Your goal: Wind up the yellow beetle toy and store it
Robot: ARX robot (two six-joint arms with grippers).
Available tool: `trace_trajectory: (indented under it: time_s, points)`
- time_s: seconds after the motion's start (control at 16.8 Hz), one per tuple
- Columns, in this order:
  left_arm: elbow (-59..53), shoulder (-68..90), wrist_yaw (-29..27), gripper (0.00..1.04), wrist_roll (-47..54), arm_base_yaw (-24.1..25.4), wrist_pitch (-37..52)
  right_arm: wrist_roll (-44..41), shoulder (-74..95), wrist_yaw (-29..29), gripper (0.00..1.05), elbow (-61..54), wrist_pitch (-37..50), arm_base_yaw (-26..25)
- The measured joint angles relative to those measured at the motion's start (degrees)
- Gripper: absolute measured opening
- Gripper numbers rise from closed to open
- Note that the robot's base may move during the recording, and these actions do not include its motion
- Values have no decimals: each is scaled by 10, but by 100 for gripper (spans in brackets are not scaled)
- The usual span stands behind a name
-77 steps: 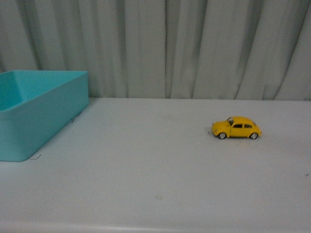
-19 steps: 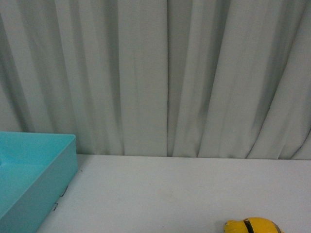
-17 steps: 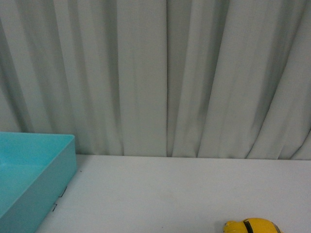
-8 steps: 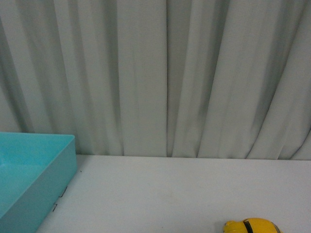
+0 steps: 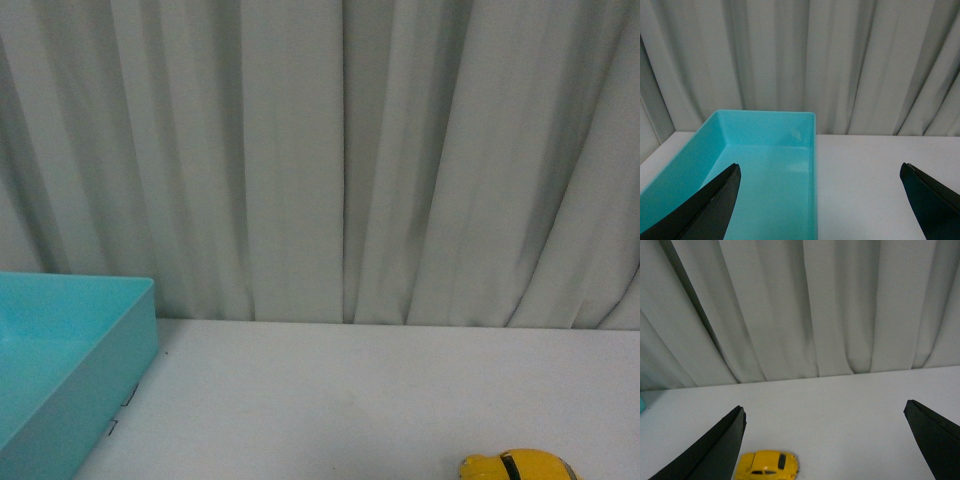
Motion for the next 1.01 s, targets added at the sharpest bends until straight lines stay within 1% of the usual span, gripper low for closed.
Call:
trace_trajectory:
  time_s: [0.06, 0.18, 0.3, 0.42, 0.48, 0.53, 0.59, 0.65, 0.71, 0.77, 0.89, 1.01]
  points:
    - [0, 0, 0, 98, 0, 0, 0, -11, 109, 0, 98, 35, 81, 1]
    - [0, 0, 0, 98, 0, 0, 0, -41, 273, 17, 98, 111, 160, 22]
    - [0, 0, 0, 98, 0, 0, 0, -73, 398, 7, 98, 191, 166, 57]
    - [0, 0, 0, 98, 0, 0, 0, -134, 495, -44, 98, 282, 113, 96]
    - [0, 0, 0, 98, 0, 0, 0, -169, 529, -84, 98, 321, 80, 111]
    - [0, 0, 0, 98, 0, 0, 0, -221, 556, -139, 98, 359, 26, 122]
    - [0, 0, 0, 98, 0, 0, 0, -273, 571, -179, 98, 386, -36, 127]
    - [0, 0, 0, 98, 0, 0, 0, -282, 573, -189, 98, 390, -46, 128]
    - [0, 0, 0, 98, 0, 0, 0, -330, 582, -216, 98, 413, -104, 130]
    - [0, 0, 0, 98, 0, 0, 0, -413, 593, -242, 98, 442, -195, 134]
    - [0, 0, 0, 98, 0, 0, 0, -583, 623, -248, 98, 500, -382, 139]
    - [0, 0, 0, 98, 0, 0, 0, -748, 665, -227, 98, 560, -544, 140]
